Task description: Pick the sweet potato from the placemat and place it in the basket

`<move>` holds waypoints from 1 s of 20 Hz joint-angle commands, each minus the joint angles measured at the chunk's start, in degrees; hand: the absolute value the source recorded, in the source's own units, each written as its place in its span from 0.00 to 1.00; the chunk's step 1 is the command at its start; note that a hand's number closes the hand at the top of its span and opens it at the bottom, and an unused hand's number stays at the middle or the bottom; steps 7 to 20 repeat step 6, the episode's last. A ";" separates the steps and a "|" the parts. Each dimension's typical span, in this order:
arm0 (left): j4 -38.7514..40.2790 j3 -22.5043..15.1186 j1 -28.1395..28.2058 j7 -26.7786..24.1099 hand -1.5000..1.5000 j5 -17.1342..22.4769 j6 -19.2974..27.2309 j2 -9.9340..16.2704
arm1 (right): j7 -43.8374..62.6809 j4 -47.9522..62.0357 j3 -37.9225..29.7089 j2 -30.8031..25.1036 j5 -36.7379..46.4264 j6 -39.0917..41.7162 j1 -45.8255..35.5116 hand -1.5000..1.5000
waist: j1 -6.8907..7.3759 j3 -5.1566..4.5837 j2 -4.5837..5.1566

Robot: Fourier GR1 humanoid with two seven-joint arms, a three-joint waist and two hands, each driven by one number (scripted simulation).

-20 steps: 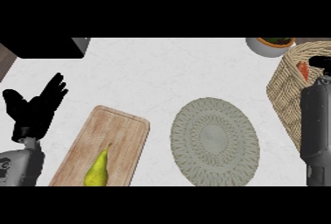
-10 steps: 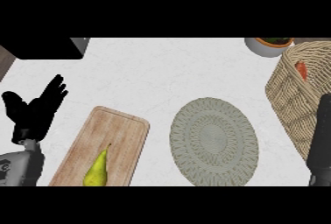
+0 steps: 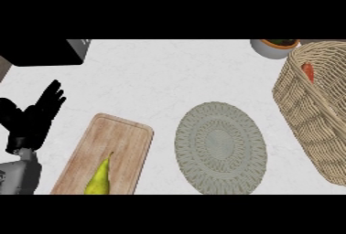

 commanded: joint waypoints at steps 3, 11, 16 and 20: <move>0.82 0.00 -0.12 0.08 0.50 -0.63 0.56 -0.10 | 6.57 -20.82 7.45 1.24 -11.80 8.87 20.17 0.00 | -0.85 0.06 0.01; -1.82 0.21 0.12 1.94 0.50 -0.05 0.88 -0.03 | 10.26 -29.43 11.91 1.27 -12.57 12.32 29.42 0.00 | 0.07 0.06 0.14; -1.82 0.21 0.12 1.94 0.50 -0.05 0.88 -0.03 | 10.26 -29.43 11.91 1.27 -12.57 12.32 29.42 0.00 | 0.07 0.06 0.14; -1.82 0.21 0.12 1.94 0.50 -0.05 0.88 -0.03 | 10.26 -29.43 11.91 1.27 -12.57 12.32 29.42 0.00 | 0.07 0.06 0.14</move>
